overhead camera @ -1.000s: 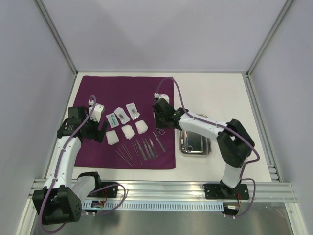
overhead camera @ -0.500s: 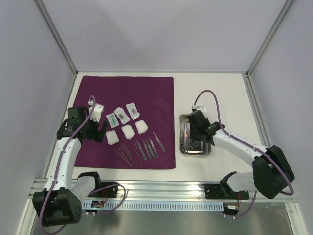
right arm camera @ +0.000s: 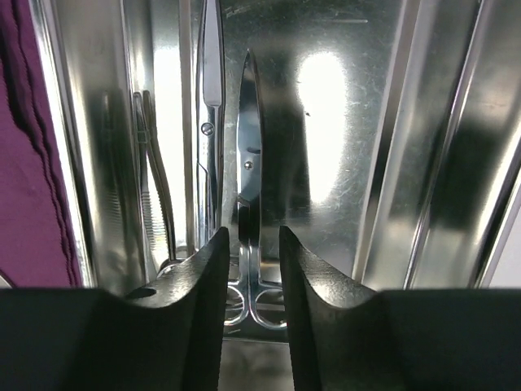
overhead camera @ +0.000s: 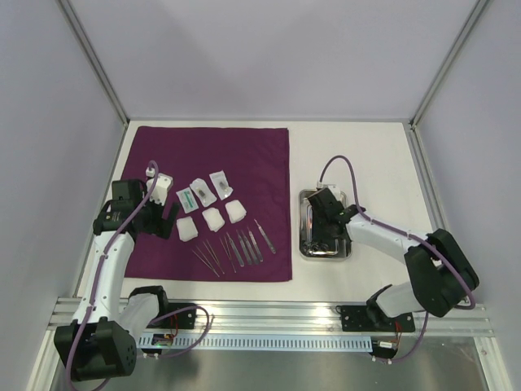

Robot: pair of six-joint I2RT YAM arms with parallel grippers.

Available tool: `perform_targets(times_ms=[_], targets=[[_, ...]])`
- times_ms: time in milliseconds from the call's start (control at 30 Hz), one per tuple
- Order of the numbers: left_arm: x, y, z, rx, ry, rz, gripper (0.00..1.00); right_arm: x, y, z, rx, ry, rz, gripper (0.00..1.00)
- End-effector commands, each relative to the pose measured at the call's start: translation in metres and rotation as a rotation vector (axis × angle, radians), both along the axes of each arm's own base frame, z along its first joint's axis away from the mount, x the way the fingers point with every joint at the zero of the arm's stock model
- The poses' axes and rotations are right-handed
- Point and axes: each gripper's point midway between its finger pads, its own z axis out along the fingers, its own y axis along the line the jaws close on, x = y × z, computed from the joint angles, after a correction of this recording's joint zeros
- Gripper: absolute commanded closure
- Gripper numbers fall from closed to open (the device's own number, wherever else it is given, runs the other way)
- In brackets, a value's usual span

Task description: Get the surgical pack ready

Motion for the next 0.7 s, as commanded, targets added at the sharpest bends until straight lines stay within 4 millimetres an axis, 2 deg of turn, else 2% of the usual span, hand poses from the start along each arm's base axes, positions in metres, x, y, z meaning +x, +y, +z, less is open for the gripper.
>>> perform_targets(times_ms=[0, 100, 133, 167, 200, 267, 333, 367, 433, 467, 500, 533, 633, 667], targets=[[0.001, 0.005, 0.004, 0.023, -0.011, 0.003, 0.0, 0.02, 0.006, 0.031, 0.027, -0.095, -0.024, 0.61], [0.0, 0.007, 0.004, 0.037, -0.006, 0.009, 0.0, 0.026, 0.011, 0.063, 0.014, -0.166, -0.007, 0.52], [0.0, 0.009, 0.003, 0.043, 0.004, 0.012, 0.0, 0.023, 0.019, 0.071, 0.007, -0.175, 0.024, 0.52], [-0.001, 0.01, 0.004, 0.047, 0.015, 0.015, 0.0, 0.029, 0.028, 0.088, 0.022, -0.207, 0.042, 0.52], [0.0, 0.011, 0.007, 0.054, 0.016, 0.019, 0.0, 0.029, 0.035, 0.095, 0.018, -0.22, 0.068, 0.52], [-0.001, 0.016, 0.004, 0.075, 0.054, 0.033, 0.0, 0.029, 0.066, 0.107, 0.048, -0.241, 0.149, 0.53], [0.0, 0.023, -0.001, 0.1, 0.097, 0.057, 0.0, 0.02, 0.102, 0.107, 0.089, -0.225, 0.275, 0.56], [-0.001, 0.025, -0.004, 0.108, 0.117, 0.064, 0.0, 0.02, 0.113, 0.094, 0.073, -0.188, 0.306, 0.61], [0.0, 0.027, -0.015, 0.108, 0.168, 0.076, 0.0, 0.018, 0.139, 0.093, 0.082, -0.164, 0.369, 0.69], [0.0, 0.033, -0.017, 0.134, 0.183, 0.1, 0.0, 0.017, 0.147, 0.074, 0.055, -0.119, 0.396, 0.73], [0.0, 0.034, -0.021, 0.136, 0.197, 0.104, 0.0, 0.017, 0.162, 0.077, 0.087, -0.103, 0.429, 0.73], [0.001, 0.035, -0.026, 0.137, 0.213, 0.113, 0.0, 0.014, 0.167, 0.06, 0.064, -0.055, 0.462, 0.72], [0.003, 0.034, -0.031, 0.134, 0.225, 0.113, 0.0, 0.012, 0.186, 0.056, 0.075, -0.008, 0.515, 0.72], [0.005, 0.035, -0.031, 0.132, 0.22, 0.118, 0.0, 0.01, 0.188, 0.045, 0.054, 0.018, 0.533, 0.71]])
